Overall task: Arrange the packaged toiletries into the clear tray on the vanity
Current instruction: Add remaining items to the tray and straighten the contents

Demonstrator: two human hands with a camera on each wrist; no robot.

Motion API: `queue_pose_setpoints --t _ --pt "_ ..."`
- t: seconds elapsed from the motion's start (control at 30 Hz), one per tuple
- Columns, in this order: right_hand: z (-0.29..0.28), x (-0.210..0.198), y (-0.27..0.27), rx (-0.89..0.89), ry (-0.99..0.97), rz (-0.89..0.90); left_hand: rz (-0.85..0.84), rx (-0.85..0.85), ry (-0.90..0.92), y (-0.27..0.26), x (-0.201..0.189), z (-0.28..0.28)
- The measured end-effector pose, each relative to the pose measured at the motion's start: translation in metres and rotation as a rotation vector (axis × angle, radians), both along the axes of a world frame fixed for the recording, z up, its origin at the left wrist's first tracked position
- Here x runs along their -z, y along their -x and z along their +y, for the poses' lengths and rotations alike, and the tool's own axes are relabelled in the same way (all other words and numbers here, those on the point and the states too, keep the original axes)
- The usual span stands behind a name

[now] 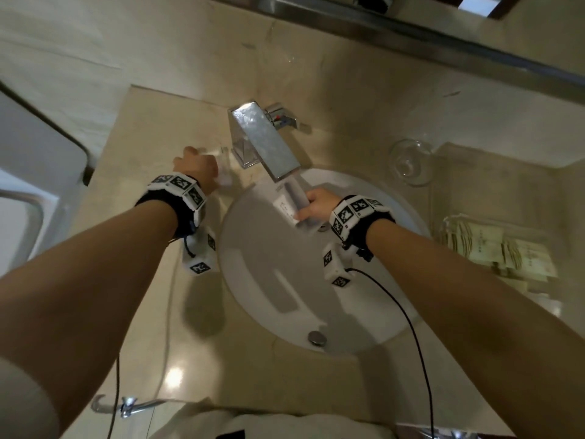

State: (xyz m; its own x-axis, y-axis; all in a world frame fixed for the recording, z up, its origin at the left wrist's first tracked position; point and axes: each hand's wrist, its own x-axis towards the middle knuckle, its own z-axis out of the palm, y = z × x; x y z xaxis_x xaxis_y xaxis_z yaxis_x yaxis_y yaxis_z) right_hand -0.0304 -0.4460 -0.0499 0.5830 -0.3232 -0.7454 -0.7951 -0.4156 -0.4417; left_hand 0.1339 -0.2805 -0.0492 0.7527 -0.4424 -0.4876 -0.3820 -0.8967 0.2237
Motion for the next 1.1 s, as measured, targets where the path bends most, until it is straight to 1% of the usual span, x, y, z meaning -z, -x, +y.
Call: queue_pose_setpoints --t 0.07,0.13,0.2,0.27,0.33,0.37,0.43,0.5,0.53,0.57,0.67,0.73,0.77,0.87,0.97,1.0,1.03,1.1 --pt "0.003 -0.005 0.007 -0.051 0.016 0.026 -0.023 0.07 0.009 0.011 -0.003 0.005" --pt "0.004 -0.009 0.015 -0.115 0.037 0.047 -0.042 0.06 0.072 0.023 -0.006 0.012" --pt "0.004 -0.012 0.021 -0.129 0.06 0.039 0.001 -0.062 0.204 0.033 -0.012 0.013" --pt "0.004 -0.017 0.031 -0.104 0.089 0.016 0.124 -0.209 0.372 0.047 -0.023 0.011" --pt "0.001 -0.021 0.043 -0.028 0.102 -0.016 0.271 -0.302 0.528 0.062 -0.033 0.003" --pt "-0.001 -0.023 0.049 0.023 0.09 -0.042 0.35 -0.32 0.575 0.069 -0.037 -0.001" --pt "-0.006 -0.029 0.064 0.112 0.029 -0.069 0.477 -0.311 0.585 0.088 -0.043 -0.011" --pt "-0.012 -0.033 0.08 0.179 -0.031 -0.104 0.557 -0.302 0.573 0.109 -0.048 -0.023" --pt "-0.017 -0.034 0.088 0.206 -0.031 -0.126 0.584 -0.3 0.585 0.119 -0.049 -0.03" --pt "-0.02 -0.036 0.097 0.239 -0.03 -0.16 0.609 -0.297 0.601 0.131 -0.052 -0.039" --pt "-0.035 -0.044 0.125 0.457 -0.184 -0.3 0.662 -0.312 0.648 0.163 -0.06 -0.069" --pt "-0.049 -0.046 0.146 0.554 -0.24 -0.367 0.704 -0.316 0.678 0.182 -0.066 -0.089" --pt "-0.057 -0.049 0.16 0.607 -0.241 -0.386 0.726 -0.309 0.693 0.194 -0.069 -0.102" --pt "-0.074 -0.058 0.192 0.673 -0.213 -0.407 0.749 -0.274 0.727 0.219 -0.074 -0.13" --pt "-0.086 -0.073 0.227 0.748 -0.316 -0.441 0.752 -0.185 0.736 0.247 -0.076 -0.159" --pt "-0.092 -0.075 0.238 0.766 -0.295 -0.433 0.746 -0.155 0.736 0.257 -0.077 -0.168" --pt "-0.095 -0.078 0.248 0.82 -0.254 -0.422 0.741 -0.131 0.737 0.266 -0.077 -0.176" --pt "-0.106 -0.079 0.268 0.925 -0.216 -0.473 0.743 -0.099 0.737 0.285 -0.075 -0.193"
